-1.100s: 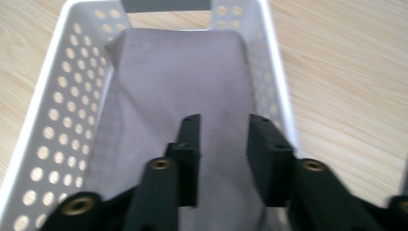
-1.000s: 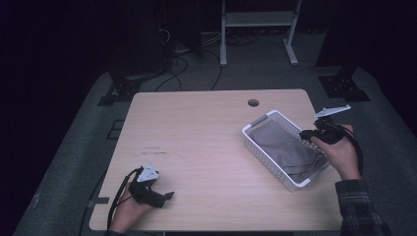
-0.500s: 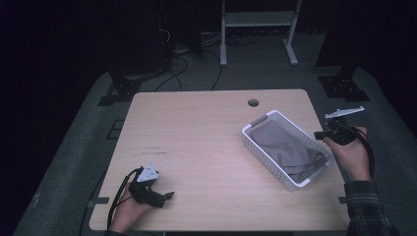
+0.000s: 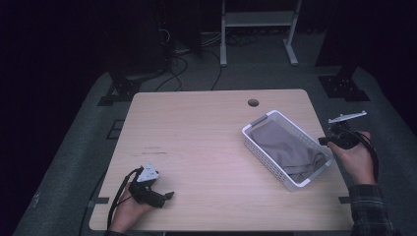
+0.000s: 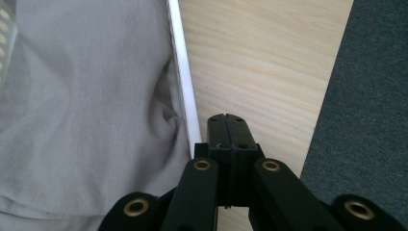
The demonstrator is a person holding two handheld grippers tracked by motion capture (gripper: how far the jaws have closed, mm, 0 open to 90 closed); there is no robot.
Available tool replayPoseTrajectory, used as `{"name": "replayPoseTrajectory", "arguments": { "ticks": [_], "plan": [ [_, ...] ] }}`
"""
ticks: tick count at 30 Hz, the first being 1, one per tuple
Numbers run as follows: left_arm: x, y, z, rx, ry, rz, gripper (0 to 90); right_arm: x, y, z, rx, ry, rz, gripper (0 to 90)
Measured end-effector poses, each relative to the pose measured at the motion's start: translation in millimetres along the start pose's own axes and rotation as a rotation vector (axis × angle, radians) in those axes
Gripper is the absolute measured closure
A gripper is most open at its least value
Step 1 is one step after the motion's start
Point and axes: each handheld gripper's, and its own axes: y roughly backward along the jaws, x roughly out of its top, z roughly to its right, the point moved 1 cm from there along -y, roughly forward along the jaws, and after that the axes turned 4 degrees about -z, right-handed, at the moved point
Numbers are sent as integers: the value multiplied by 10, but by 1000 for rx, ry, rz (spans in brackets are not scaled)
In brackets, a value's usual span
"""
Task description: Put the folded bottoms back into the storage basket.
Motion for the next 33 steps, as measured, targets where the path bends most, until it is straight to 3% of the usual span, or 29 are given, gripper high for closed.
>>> {"name": "replayPoseTrajectory", "arguments": {
  "ticks": [7, 20, 33],
  "plan": [
    [0, 0, 0, 0, 0, 0, 0, -39, -46, -76, 41, 12, -15, 895],
    [0, -1, 0, 0, 1, 2, 0, -111, -31, -281, 92, 25, 19, 896],
    [0, -1, 0, 1, 1, 2, 0, -124, -11, -532, 133, 78, 45, 896]
  ]
}}
